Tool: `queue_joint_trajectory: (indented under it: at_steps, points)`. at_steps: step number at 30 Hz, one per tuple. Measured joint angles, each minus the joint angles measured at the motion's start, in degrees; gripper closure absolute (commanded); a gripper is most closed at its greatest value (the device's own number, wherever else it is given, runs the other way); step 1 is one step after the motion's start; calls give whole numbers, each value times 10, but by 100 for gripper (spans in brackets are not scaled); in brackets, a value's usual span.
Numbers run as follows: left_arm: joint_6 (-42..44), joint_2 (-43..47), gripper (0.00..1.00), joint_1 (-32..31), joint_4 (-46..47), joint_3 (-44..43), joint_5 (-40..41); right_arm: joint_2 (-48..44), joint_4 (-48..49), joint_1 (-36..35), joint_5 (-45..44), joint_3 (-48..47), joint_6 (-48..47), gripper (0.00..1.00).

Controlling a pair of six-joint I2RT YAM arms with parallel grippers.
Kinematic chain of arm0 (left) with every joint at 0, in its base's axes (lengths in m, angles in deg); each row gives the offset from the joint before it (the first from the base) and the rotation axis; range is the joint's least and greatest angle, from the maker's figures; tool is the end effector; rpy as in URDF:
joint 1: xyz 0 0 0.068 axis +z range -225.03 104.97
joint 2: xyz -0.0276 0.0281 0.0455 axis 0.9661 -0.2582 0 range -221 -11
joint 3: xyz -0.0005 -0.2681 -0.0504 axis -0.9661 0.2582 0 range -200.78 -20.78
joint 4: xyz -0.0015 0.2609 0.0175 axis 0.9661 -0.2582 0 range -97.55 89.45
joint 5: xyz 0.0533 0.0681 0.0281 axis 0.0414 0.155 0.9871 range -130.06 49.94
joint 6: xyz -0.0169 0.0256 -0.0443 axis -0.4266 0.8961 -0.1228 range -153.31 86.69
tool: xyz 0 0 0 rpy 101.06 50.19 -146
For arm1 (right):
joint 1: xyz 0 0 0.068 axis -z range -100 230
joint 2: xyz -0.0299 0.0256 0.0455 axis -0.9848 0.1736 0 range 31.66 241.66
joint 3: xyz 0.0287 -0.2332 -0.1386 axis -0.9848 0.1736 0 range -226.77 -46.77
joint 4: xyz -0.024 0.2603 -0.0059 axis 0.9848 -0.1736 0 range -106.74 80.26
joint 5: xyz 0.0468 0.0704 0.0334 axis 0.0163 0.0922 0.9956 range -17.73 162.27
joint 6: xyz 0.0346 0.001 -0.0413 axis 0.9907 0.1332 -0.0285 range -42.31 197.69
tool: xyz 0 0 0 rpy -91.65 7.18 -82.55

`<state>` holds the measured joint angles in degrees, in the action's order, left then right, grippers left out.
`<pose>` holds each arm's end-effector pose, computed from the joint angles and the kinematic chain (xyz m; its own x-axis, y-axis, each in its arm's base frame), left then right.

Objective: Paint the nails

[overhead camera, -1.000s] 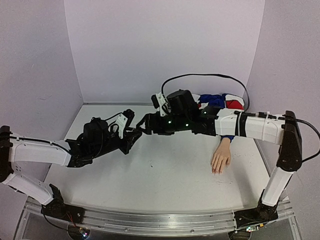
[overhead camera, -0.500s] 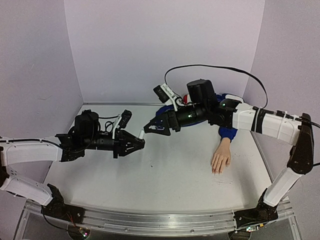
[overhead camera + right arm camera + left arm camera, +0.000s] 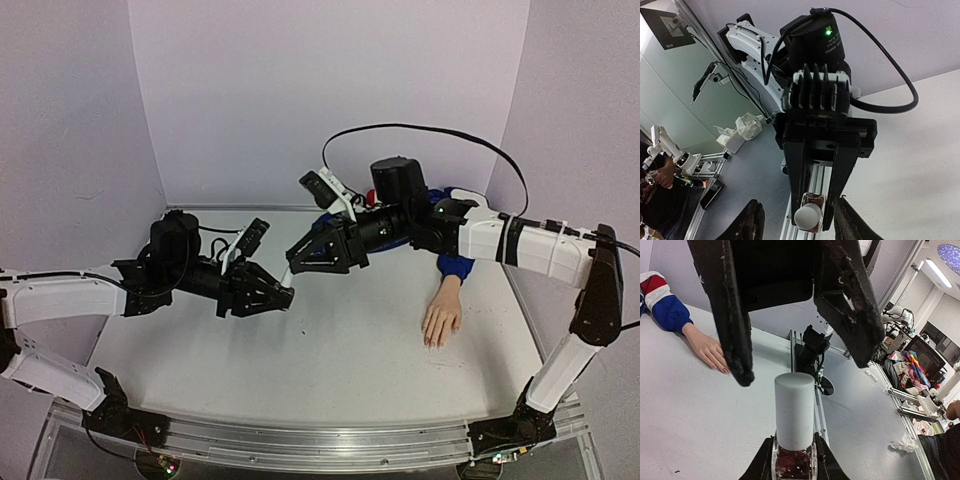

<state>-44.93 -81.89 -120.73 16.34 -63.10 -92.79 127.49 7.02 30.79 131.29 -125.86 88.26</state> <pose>0.1692 -0.2137 0.2791 -0.3354 0.1691 -0.9268 0.9292 -0.1029 -0.3551 0.2323 0.3161 0.3631 -0.1739 -0.0571 -0.9831 -0.9337 -0.3077 0.1830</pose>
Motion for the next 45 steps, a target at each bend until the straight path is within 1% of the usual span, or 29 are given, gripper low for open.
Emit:
queue_joint_trajectory:
  at_steps: [5,10,17,21,26,28,33,34,37,40,45]
  points:
    - [-4,-7,100,0,-2,-8,-9,6,17,-3,11,0,4,62]
    - [-4,-8,100,0,-3,-12,-12,17,21,-6,17,0,6,63]
    - [-4,-8,100,0,-4,-12,-12,20,22,-7,21,2,6,76]
    - [-4,-8,100,0,-4,-13,-12,20,24,-7,23,8,7,77]
    - [-4,-11,100,0,-4,-19,-14,20,24,-7,23,12,6,83]
    - [-5,-12,100,0,-4,-19,-15,20,26,-7,22,12,3,87]
    - [-9,-13,100,0,-4,-19,-15,20,26,-7,20,13,-1,100]
    - [-9,-13,100,0,-5,-19,-14,20,26,-7,19,13,-2,100]
    - [-8,-13,100,0,-6,-19,0,20,31,-6,14,17,-3,100]
    - [-1,-10,100,-2,-15,-19,30,20,36,-3,0,22,-4,100]
    - [34,6,100,-6,-37,-14,134,21,57,0,-54,31,4,100]
